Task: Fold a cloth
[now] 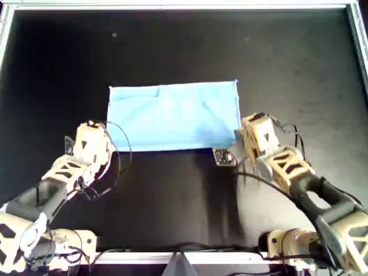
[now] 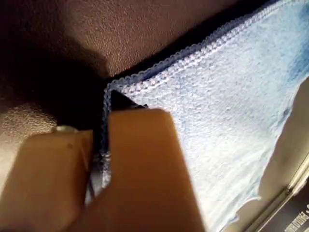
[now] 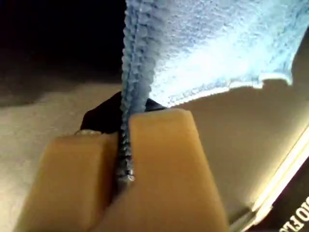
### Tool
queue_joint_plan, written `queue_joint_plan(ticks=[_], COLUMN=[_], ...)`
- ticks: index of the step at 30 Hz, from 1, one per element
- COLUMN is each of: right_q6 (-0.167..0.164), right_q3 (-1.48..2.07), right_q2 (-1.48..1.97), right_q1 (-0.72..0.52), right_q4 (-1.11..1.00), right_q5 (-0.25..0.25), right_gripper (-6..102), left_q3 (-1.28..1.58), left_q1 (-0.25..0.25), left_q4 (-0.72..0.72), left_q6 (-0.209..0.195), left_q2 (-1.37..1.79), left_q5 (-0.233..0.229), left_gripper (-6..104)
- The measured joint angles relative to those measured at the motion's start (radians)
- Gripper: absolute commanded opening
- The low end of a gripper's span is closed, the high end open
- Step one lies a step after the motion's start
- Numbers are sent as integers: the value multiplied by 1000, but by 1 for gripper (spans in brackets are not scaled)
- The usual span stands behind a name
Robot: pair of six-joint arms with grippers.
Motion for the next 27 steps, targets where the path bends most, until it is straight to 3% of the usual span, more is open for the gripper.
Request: queue_joint_plan(ticks=[10,14,20,23,27], right_q6=[5,5,-5,-3,-3], right_q3=[38,38,41,41,52], right_q2=[32,34,34,34,35], right_q1=[3,3,-14,-3,-3], right_q4=[0,0,0,0,0], right_q5=[0,0,18,14,12], right_gripper=[3,14,43,51,54], left_q3=[64,66,75,110,144], left_q1=[0,0,-2,-2,-2], left_q4=[0,0,2,2,2], left_q6=[0,0,6,9,9], left_q2=[94,130,173,183,184], left_q5=[0,0,-11,-12,-14], left_gripper=[0,5,41,57,68])
